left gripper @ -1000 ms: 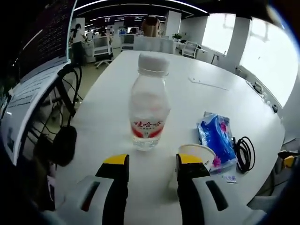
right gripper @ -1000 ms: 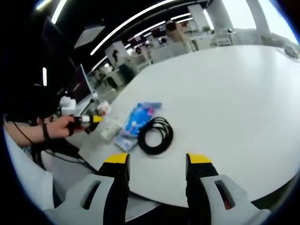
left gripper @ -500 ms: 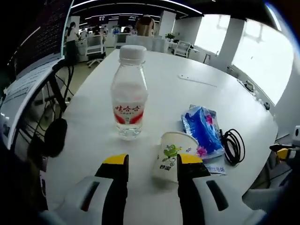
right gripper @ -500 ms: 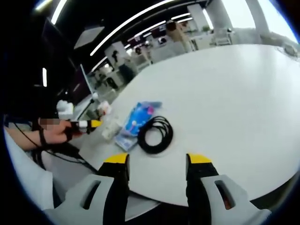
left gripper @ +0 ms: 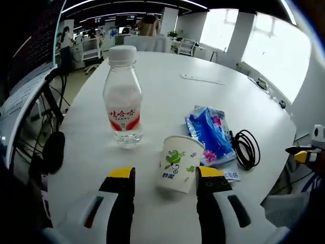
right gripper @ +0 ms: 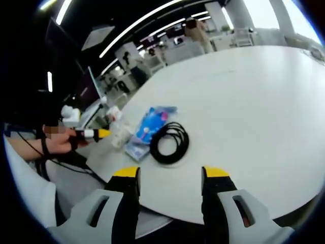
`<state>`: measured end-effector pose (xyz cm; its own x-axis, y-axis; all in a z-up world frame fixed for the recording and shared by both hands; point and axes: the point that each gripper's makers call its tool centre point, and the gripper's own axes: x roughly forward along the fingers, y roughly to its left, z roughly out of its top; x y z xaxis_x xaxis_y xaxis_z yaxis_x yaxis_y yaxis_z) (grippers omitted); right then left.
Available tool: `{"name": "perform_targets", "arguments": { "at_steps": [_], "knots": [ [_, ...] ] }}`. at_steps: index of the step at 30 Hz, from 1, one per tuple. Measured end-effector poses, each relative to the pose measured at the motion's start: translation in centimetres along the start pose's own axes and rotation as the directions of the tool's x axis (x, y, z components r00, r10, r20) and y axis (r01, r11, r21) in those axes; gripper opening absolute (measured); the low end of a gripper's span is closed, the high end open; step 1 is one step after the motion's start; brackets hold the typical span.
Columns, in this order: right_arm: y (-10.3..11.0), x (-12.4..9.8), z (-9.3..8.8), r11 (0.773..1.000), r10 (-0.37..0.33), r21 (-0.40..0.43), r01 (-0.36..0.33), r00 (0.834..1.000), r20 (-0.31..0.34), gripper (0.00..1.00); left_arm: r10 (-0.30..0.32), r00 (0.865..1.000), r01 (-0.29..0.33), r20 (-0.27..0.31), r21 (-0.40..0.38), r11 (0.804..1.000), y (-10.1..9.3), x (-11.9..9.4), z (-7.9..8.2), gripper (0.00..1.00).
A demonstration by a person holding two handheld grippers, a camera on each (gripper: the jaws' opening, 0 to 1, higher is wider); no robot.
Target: Arrange the tabletop items into an orderly group along one side of the table until the central work area is clear of visible clutter.
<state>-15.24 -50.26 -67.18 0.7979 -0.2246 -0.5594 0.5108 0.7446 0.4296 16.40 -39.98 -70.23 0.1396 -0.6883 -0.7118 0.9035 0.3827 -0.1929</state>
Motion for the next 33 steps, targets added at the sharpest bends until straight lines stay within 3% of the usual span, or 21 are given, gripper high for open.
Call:
{"name": "perform_targets", "arguments": {
  "at_steps": [7, 10, 26, 31, 33],
  "knots": [
    [0.4, 0.5, 0.3, 1.0, 0.021, -0.023, -0.021, 1.0, -0.017, 0.47, -0.017, 1.0, 0.017, -0.019, 0.006, 1.0, -0.3, 0.9, -0.1, 0.55],
    [0.4, 0.7, 0.3, 0.999, 0.025, -0.024, -0.026, 0.999, -0.019, 0.47, -0.03, 0.998, 0.032, -0.053, 0.026, 0.999, -0.8, 1.3, -0.8, 0.56],
    [0.6, 0.6, 0.4, 0.999, 0.034, -0.036, -0.035, 0.999, -0.034, 0.46, -0.029, 0.992, 0.041, -0.12, 0.101, 0.994, -1.3, 3.1, -1.8, 0.57],
    [0.6, 0.7, 0.2, 0.999, 0.033, -0.035, -0.035, 0.999, -0.04, 0.46, -0.042, 0.992, 0.055, -0.118, 0.105, 0.993, -1.7, 3.5, -1.7, 0.48],
    [0.6, 0.7, 0.1, 0.999, 0.035, -0.034, -0.036, 0.999, -0.041, 0.46, -0.038, 0.99, 0.055, -0.133, 0.125, 0.991, -1.7, 3.7, -2.1, 0.39]
  ]
}}
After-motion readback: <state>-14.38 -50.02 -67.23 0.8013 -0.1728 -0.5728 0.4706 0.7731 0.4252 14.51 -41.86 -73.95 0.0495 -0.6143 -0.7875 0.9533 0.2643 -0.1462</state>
